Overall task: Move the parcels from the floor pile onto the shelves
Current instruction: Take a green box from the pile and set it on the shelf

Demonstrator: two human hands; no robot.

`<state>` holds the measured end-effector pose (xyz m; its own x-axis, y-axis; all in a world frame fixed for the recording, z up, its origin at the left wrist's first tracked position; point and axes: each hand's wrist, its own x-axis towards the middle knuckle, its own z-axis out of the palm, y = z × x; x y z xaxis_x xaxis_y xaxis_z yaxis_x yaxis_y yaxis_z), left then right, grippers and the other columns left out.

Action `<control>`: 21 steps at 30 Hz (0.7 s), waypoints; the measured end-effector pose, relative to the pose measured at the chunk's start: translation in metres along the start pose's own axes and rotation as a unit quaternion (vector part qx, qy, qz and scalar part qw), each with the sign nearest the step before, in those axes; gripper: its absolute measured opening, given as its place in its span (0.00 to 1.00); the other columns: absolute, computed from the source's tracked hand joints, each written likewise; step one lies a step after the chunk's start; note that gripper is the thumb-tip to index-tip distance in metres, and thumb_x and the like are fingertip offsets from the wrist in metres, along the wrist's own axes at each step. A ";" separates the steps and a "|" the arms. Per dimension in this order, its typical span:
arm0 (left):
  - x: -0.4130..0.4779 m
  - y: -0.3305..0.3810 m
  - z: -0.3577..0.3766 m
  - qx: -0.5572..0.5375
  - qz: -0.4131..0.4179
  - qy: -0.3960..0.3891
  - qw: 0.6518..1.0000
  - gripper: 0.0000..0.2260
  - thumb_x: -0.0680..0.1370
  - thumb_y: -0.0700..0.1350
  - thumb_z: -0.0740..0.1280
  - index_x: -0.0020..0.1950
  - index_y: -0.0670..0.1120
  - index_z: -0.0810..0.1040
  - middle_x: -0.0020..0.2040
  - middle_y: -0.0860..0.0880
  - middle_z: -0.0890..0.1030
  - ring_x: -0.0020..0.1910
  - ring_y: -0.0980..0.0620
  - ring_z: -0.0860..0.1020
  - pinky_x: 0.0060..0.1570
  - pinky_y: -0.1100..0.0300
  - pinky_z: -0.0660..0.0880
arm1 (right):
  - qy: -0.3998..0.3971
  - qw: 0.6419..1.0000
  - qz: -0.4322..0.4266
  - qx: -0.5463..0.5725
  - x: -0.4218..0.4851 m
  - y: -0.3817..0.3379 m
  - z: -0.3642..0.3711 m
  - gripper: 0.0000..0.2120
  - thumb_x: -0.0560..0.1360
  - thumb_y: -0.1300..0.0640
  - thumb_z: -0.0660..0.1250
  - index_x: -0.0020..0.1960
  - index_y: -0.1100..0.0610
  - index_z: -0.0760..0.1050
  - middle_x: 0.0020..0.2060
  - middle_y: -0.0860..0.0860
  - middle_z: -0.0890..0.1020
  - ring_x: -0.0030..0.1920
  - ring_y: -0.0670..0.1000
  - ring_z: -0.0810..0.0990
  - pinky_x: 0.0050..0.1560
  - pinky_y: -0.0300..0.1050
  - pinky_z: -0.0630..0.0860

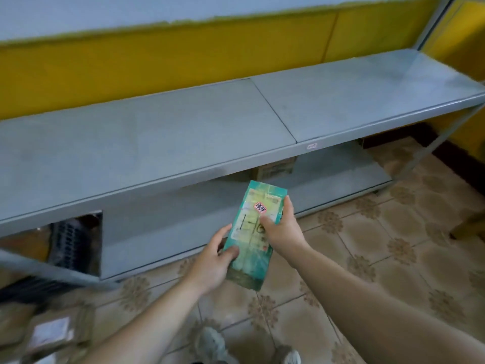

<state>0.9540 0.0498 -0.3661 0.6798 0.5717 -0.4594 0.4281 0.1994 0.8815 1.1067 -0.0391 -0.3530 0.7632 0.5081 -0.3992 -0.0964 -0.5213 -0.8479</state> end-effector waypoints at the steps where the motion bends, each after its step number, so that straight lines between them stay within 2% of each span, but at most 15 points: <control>1: 0.012 -0.007 -0.005 -0.010 -0.007 0.008 1.000 0.19 0.80 0.38 0.63 0.63 0.60 0.69 0.64 0.46 0.77 0.57 0.48 0.79 0.56 0.50 0.77 | -0.014 1.000 0.006 -0.010 0.015 0.002 0.010 0.30 0.76 0.44 0.66 0.71 0.35 0.54 0.57 0.44 0.79 0.51 0.48 0.83 0.52 0.56 0.82; 4: 0.051 -0.024 -0.022 -0.052 -0.039 0.025 0.998 0.18 0.80 0.38 0.63 0.57 0.63 0.71 0.61 0.50 0.78 0.55 0.45 0.80 0.54 0.42 0.78 | -0.047 0.998 0.014 -0.038 0.063 0.009 0.041 0.26 0.73 0.41 0.66 0.65 0.32 0.55 0.58 0.46 0.79 0.51 0.50 0.83 0.50 0.57 0.82; 6: 0.082 -0.038 -0.034 -0.062 -0.051 0.031 0.996 0.18 0.80 0.39 0.63 0.56 0.64 0.71 0.62 0.51 0.76 0.56 0.45 0.80 0.53 0.42 0.78 | -0.062 0.996 0.018 -0.062 0.095 0.014 0.061 0.31 0.74 0.41 0.65 0.70 0.34 0.53 0.60 0.47 0.78 0.50 0.50 0.83 0.46 0.52 0.83; 8: 0.117 -0.055 -0.043 -0.055 -0.047 0.038 0.997 0.18 0.80 0.41 0.63 0.56 0.66 0.71 0.64 0.52 0.75 0.57 0.47 0.80 0.55 0.43 0.78 | -0.081 0.991 0.009 -0.103 0.131 0.025 0.078 0.34 0.77 0.44 0.64 0.76 0.36 0.49 0.62 0.50 0.78 0.49 0.50 0.82 0.41 0.43 0.79; 9: 0.135 -0.064 -0.047 -0.050 -0.046 0.045 0.997 0.18 0.80 0.41 0.63 0.56 0.68 0.70 0.64 0.53 0.75 0.57 0.48 0.79 0.56 0.43 0.78 | -0.092 0.988 0.003 -0.122 0.150 0.034 0.086 0.35 0.78 0.44 0.64 0.77 0.37 0.47 0.63 0.51 0.77 0.50 0.51 0.82 0.42 0.43 0.77; 11: 0.176 -0.086 -0.050 -0.041 -0.052 0.065 0.996 0.19 0.81 0.42 0.63 0.56 0.69 0.69 0.62 0.55 0.75 0.56 0.49 0.80 0.56 0.44 0.78 | -0.108 0.983 -0.015 -0.145 0.192 0.053 0.098 0.38 0.78 0.42 0.64 0.78 0.39 0.44 0.68 0.51 0.74 0.56 0.55 0.81 0.50 0.47 0.78; 13: 0.218 -0.111 -0.047 -0.034 -0.057 0.083 0.994 0.18 0.81 0.41 0.62 0.57 0.67 0.69 0.60 0.55 0.76 0.55 0.48 0.80 0.55 0.45 0.78 | -0.115 0.981 -0.037 -0.155 0.235 0.076 0.110 0.38 0.77 0.41 0.66 0.79 0.41 0.46 0.69 0.50 0.73 0.59 0.56 0.79 0.57 0.49 0.76; 15: 0.263 -0.139 -0.037 -0.016 -0.051 0.109 0.993 0.17 0.82 0.41 0.61 0.64 0.63 0.68 0.61 0.53 0.75 0.54 0.49 0.80 0.54 0.48 0.78 | -0.123 0.976 -0.064 -0.170 0.279 0.101 0.122 0.36 0.77 0.42 0.66 0.79 0.44 0.51 0.63 0.48 0.74 0.58 0.53 0.78 0.54 0.46 0.74; 17: 0.307 -0.168 -0.027 -0.001 -0.031 0.134 0.991 0.18 0.82 0.41 0.60 0.68 0.60 0.66 0.60 0.52 0.76 0.50 0.55 0.80 0.47 0.55 0.78 | -0.125 0.970 -0.096 -0.184 0.322 0.129 0.134 0.30 0.78 0.45 0.66 0.76 0.45 0.57 0.60 0.46 0.74 0.57 0.53 0.77 0.53 0.44 0.73; 19: 0.344 -0.196 -0.017 0.017 -0.009 0.150 0.989 0.18 0.82 0.42 0.60 0.68 0.61 0.65 0.59 0.52 0.78 0.47 0.56 0.80 0.43 0.58 0.77 | -0.128 0.967 -0.120 -0.186 0.359 0.159 0.149 0.27 0.79 0.48 0.65 0.74 0.45 0.59 0.63 0.50 0.74 0.60 0.55 0.76 0.56 0.45 0.73; 21: 0.378 -0.220 -0.011 0.064 0.015 0.157 0.985 0.19 0.82 0.43 0.60 0.71 0.59 0.65 0.59 0.51 0.78 0.48 0.55 0.79 0.47 0.58 0.75 | -0.126 0.965 -0.136 -0.188 0.389 0.187 0.162 0.28 0.80 0.50 0.63 0.77 0.46 0.56 0.67 0.53 0.71 0.66 0.57 0.73 0.62 0.47 0.70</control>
<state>1.1100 0.2308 -0.7320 0.4839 0.7979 -0.3594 0.4966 0.0877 0.8635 1.2819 0.1725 -0.7236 0.5436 0.7866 -0.2928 0.3592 -0.5333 -0.7658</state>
